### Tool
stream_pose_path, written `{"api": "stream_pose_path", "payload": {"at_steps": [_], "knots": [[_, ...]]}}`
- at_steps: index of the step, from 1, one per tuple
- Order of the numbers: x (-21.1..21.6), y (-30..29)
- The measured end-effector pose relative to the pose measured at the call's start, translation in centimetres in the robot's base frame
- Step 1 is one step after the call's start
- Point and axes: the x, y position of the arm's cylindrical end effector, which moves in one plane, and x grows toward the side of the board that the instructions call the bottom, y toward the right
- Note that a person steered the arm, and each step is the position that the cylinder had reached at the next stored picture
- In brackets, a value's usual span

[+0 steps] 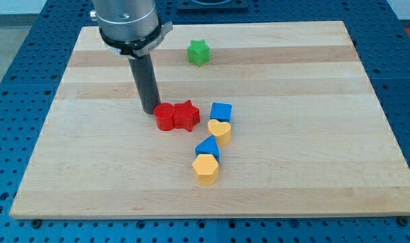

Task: Drag both the red blocks slightly to the right

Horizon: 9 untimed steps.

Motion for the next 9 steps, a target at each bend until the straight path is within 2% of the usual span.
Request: {"api": "stream_pose_path", "payload": {"at_steps": [1,2,3,4,6,9], "knots": [[-0.2,-1.5],[0.5,-5.4],[3.0,-6.9],[6.6,-6.6],[3.2,-0.8],[3.1,0.7]]}}
